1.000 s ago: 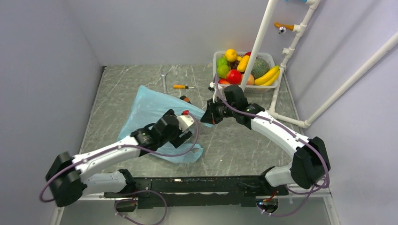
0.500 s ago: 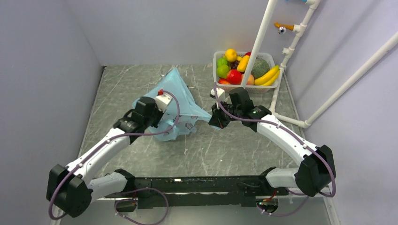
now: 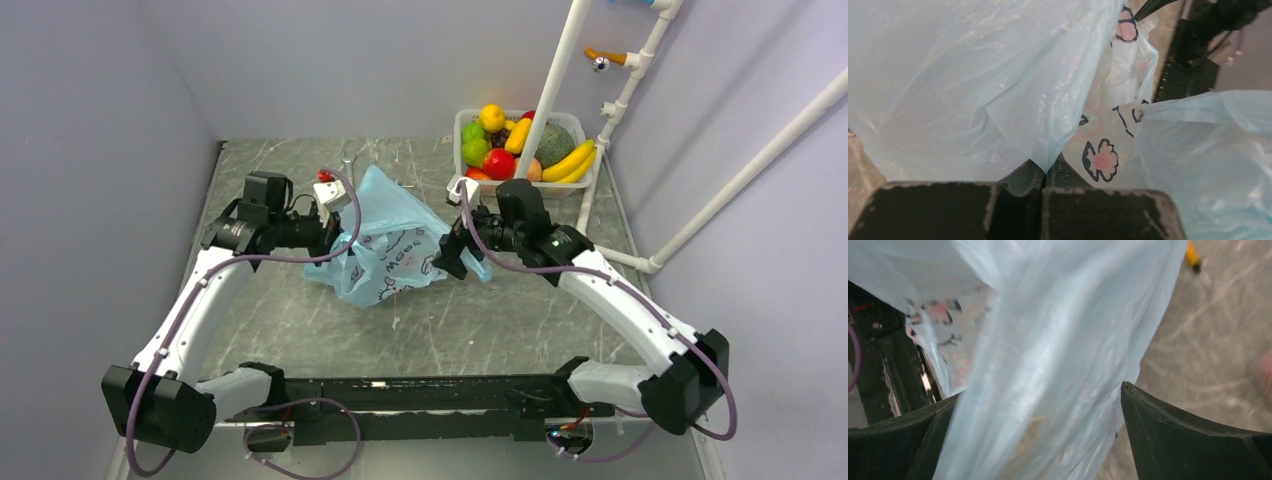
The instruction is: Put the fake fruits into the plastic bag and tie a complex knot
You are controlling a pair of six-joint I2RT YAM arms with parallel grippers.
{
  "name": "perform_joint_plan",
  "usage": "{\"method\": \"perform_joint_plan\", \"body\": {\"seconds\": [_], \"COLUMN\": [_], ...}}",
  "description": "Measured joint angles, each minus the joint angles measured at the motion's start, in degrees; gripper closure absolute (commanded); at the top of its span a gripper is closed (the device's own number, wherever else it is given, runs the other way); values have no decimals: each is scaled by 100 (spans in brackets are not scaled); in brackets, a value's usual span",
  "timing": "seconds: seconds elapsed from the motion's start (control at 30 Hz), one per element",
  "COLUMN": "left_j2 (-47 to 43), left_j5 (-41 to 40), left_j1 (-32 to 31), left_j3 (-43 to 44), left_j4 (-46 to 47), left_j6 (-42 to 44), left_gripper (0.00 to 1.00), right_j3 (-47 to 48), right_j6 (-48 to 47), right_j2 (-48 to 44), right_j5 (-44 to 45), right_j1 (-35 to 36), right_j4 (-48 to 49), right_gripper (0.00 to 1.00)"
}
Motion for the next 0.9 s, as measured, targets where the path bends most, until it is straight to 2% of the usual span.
{"method": "perform_joint_plan", "body": {"seconds": [0.2,0.4,0.5,0.7,0.8,0.9], "left_j2": [361,817,964,852,828,841], "left_j5": [929,1438,1475,1259,1239,1246], "left_j1": [0,-7,-7,-15,-111,-219], "left_j3": [461,1036,1145,1078,1078,1078], "left_j4": [-960,-2229,-2592,-2363,-2271,-2275], "left_j6": [734,1928,2264,2050,1993,1996], "left_gripper": [100,100,100,100,100,100], "right_j3": [-11,-11,-4,37,118,334], "right_j6": [-144,-264,-240,22,225,273], "right_j2": [-315,168,245,-258,-542,-361], "right_j5": [708,1189,953,186,48,155], "right_j1": [1064,1064,896,629,706,815], "right_j4": [1117,1663,1519,1014,1038,1141], "right_gripper": [0,0,0,0,0,0]}}
